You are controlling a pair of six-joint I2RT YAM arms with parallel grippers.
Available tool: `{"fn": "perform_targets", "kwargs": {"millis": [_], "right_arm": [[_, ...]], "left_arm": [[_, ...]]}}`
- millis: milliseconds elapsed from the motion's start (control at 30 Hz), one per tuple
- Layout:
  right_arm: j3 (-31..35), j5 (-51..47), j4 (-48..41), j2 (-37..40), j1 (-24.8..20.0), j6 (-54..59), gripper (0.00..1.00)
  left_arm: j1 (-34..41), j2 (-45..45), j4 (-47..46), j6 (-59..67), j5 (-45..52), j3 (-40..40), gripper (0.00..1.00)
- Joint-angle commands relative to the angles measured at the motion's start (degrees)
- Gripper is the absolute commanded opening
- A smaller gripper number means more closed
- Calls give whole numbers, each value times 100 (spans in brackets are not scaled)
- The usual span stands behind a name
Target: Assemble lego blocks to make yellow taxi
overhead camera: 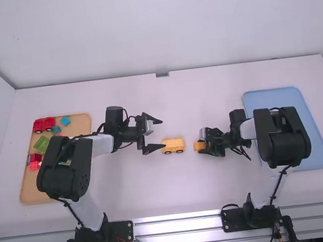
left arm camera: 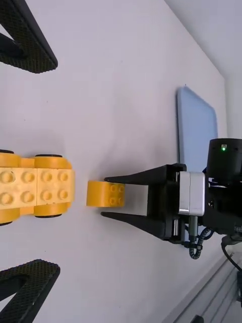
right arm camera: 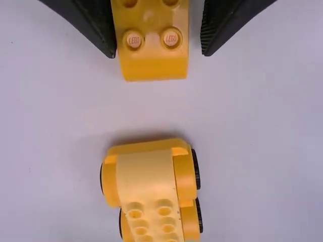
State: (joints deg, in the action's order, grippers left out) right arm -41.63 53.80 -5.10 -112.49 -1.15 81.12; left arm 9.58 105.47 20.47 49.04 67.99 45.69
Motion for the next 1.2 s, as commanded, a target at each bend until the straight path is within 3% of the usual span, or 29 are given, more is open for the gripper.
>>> {"fn": "perform_targets", "kwargs": {"millis": [0, 300, 733, 967, 1033, 1167], "right_arm": [[63, 15, -22, -79, -39, -26, 46], [313, 81, 240, -79, -306, -26, 43], [245, 195, 280, -79, -186, -33, 32], [-72, 192, -229, -76, -179, -31, 32], [-284, 267, -549, -76, -138, -24, 33], [-686, 319, -1093, -76, 9, 28, 33]], "left_arm": [[17, 9, -13, -17, 210, -33, 99], [17, 9, 0, -20, 216, -33, 99], [17, 9, -79, 28, 369, -37, 99], [109, 31, -723, 662, -107, -39, 99], [225, 31, -942, 787, -647, -46, 99], [466, 66, -782, 782, -1226, -109, 99]]}}
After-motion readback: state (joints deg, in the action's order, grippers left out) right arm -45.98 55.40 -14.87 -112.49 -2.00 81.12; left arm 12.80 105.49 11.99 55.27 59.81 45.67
